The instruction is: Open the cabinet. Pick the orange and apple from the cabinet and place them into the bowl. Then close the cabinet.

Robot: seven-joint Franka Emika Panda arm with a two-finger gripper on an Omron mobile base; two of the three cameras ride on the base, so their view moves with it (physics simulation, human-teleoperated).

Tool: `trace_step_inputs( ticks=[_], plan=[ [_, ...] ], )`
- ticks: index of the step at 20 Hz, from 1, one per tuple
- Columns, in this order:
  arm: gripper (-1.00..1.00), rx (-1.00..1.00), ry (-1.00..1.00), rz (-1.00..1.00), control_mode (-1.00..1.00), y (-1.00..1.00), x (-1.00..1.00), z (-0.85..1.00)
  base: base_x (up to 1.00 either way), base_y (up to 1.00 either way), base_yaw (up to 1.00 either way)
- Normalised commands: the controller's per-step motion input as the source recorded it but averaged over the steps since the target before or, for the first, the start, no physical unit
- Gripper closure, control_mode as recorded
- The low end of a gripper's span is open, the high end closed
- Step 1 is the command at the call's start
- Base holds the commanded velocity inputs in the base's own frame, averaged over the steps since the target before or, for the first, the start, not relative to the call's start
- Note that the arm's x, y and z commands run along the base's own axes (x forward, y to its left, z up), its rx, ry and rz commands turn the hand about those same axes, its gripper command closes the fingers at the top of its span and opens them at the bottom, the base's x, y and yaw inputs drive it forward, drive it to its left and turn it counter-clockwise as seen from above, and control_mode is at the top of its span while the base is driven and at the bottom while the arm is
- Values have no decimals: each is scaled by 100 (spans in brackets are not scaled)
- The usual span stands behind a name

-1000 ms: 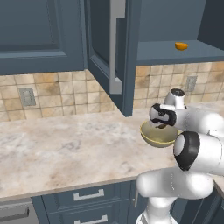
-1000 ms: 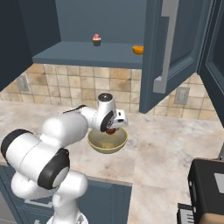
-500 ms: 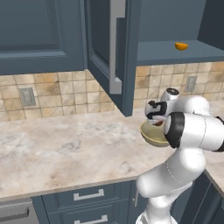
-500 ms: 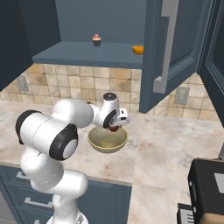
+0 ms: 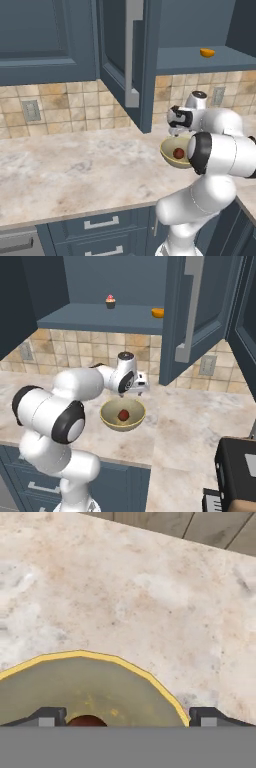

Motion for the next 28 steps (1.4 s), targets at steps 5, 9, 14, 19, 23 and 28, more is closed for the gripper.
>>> trace_step_inputs(
  ticks=[5, 9, 14, 19, 23, 28],
  plan=[
    [-100, 5, -3, -16, -100, -24, -40, 100, 0, 0, 0],
    [-100, 5, -10, -23, -100, -32, -36, 100, 0, 0, 0],
    [-100, 5, -14, -26, -100, -31, -33, 100, 0, 0, 0],
    [-100, 0, -29, -24, -100, -13, -52, 100, 0, 0, 0],
    [-100, 0, -42, -23, -100, -10, -48, 99, 0, 0, 0],
    [-100, 0, -41, -19, -100, -4, -21, 100, 0, 0, 0]
  ],
)
